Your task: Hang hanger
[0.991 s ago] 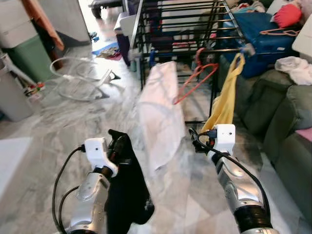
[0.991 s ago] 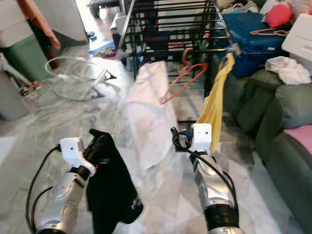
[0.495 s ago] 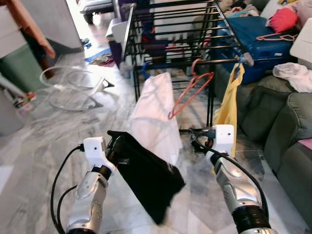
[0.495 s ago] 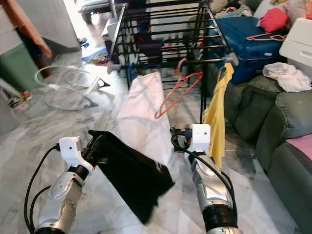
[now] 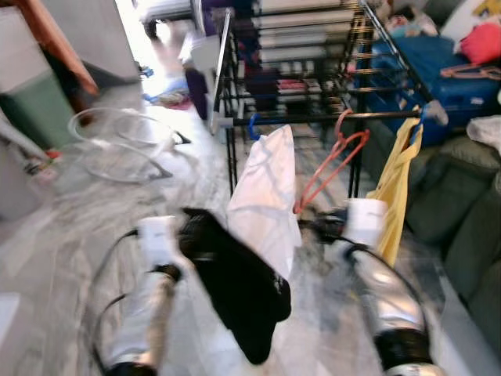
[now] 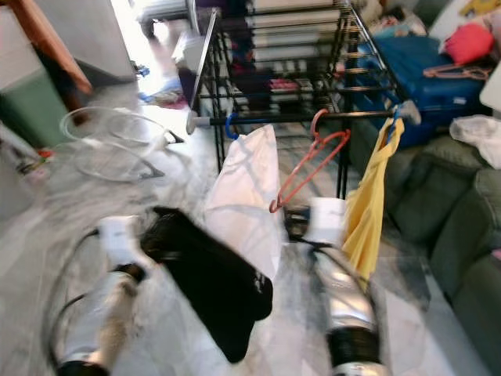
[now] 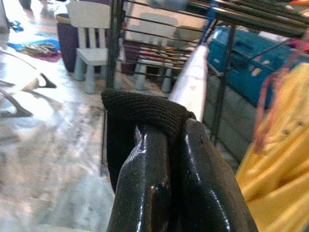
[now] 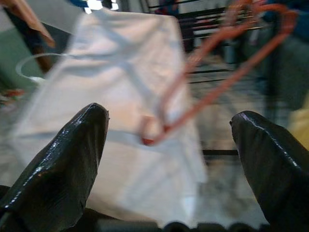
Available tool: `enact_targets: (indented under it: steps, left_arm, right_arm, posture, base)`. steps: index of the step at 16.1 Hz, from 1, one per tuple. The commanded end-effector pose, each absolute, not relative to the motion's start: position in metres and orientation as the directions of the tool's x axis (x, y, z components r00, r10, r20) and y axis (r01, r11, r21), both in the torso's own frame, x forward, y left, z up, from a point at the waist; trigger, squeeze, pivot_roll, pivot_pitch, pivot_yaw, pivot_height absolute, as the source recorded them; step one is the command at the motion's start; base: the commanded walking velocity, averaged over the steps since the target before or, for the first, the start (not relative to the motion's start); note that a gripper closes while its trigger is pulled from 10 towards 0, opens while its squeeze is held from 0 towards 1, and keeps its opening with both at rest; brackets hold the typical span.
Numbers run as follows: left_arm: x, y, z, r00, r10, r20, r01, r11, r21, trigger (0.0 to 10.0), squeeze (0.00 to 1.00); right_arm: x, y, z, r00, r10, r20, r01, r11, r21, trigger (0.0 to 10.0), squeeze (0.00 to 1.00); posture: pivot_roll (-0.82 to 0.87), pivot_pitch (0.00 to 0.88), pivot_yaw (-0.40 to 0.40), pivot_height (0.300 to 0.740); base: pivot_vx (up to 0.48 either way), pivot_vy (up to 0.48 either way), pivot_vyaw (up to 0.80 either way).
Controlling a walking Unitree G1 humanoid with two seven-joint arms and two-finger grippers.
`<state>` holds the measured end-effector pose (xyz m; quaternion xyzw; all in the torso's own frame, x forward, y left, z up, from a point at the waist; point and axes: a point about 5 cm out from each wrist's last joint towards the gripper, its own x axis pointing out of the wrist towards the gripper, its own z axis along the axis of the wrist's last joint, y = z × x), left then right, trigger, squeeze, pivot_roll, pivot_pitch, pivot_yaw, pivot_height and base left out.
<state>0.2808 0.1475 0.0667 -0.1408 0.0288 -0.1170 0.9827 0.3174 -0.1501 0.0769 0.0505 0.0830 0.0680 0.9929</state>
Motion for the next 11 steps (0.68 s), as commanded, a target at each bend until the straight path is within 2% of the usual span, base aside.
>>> enact_targets:
  steps: [1,3,6,9,11]
  left_arm:
    - [0.2838,0.1417,0.0743,0.967,-0.255,0.014,0.248,0.925,-0.29,10.0,0.0]
    - [0.2836,0.1412,0.074,0.967,-0.256,0.013,0.248,0.924,-0.29,10.0,0.0]
    - [0.2837,0.1411,0.0732,0.968,-0.252,0.003,0.242,0.926,-0.291,10.0,0.0]
    - [0.2826,0.1407,0.0728,0.968,-0.252,0.001,0.241,0.926,-0.29,10.0,0.0]
    - [0.2818,0.1406,0.0728,0.968,-0.25,0.0,0.239,0.926,-0.292,10.0,0.0]
  right_arm:
    - [0.3191,-0.1582,0.0806,0.982,0.124,-0.144,-0.109,0.989,0.103,10.0,0.0]
    - [0.3191,-0.158,0.0807,0.982,0.124,-0.143,-0.109,0.989,0.104,10.0,0.0]
    - [0.321,-0.1613,0.083,0.986,0.096,-0.134,-0.083,0.992,0.098,10.0,0.0]
    - [0.322,-0.1626,0.0834,0.987,0.089,-0.134,-0.077,0.992,0.096,10.0,0.0]
    - [0.3227,-0.164,0.0838,0.987,0.084,-0.133,-0.072,0.993,0.096,10.0,0.0]
  posture:
    - [-0.13,0.0,0.097,0.74]
    - [-0.13,0.0,0.097,0.74]
    - [-0.13,0.0,0.098,0.74]
    - [-0.13,0.0,0.097,0.74]
    - [-0.12,0.0,0.096,0.74]
  base:
    - [0.394,0.274,0.0]
    - [0.39,0.277,0.0]
    - [0.0,0.0,0.0]
    - [0.0,0.0,-0.71]
    - [0.0,0.0,0.0]
